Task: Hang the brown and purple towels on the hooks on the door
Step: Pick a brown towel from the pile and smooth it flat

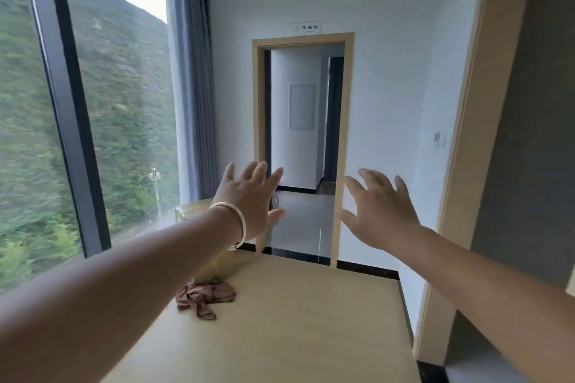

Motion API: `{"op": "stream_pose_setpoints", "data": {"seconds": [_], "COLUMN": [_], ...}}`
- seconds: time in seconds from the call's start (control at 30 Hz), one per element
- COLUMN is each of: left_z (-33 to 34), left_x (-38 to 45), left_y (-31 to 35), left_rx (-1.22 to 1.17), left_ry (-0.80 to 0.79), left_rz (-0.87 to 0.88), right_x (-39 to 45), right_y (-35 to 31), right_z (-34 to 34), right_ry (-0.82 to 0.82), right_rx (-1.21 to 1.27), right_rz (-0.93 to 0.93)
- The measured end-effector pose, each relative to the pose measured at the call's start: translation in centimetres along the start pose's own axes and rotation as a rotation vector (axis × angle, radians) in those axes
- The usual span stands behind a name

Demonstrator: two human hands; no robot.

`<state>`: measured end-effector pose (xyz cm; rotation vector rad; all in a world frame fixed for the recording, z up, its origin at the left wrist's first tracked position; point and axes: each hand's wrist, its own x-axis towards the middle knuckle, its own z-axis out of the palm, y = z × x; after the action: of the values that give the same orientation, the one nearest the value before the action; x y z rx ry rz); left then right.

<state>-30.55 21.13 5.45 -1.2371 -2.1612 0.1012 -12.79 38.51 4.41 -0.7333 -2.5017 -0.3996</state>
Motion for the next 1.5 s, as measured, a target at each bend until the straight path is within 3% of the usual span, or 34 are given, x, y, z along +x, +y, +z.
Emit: {"op": "stream_pose_setpoints", "data": {"seconds": [0.3, 0.67, 1.03, 1.5], "left_z": [8.4, 19.5, 30.5, 41.3], "left_x": [12.6, 28.8, 41.6, 64.2], "left_y": [3.7, -0.6, -0.1, 2.9], "left_rx": [-0.075, -0.124, -0.158, -0.099], "left_ry": [0.064, 0.124, 0.082, 0.033], "left_rz": [0.146, 0.185, 0.194, 0.095], "right_x": [6.3, 21.7, 33.7, 52.8], "right_y": [6.8, 8.6, 12.5, 24.7], "right_z": [6.6, 16.9, 27.3, 40.7], "right_ry": [-0.03, -0.074, -0.122, -0.087], "right_rx": [-0.114, -0.119, -0.116, -0.051], "right_rz": [0.167, 0.274, 0.262, 0.193]}}
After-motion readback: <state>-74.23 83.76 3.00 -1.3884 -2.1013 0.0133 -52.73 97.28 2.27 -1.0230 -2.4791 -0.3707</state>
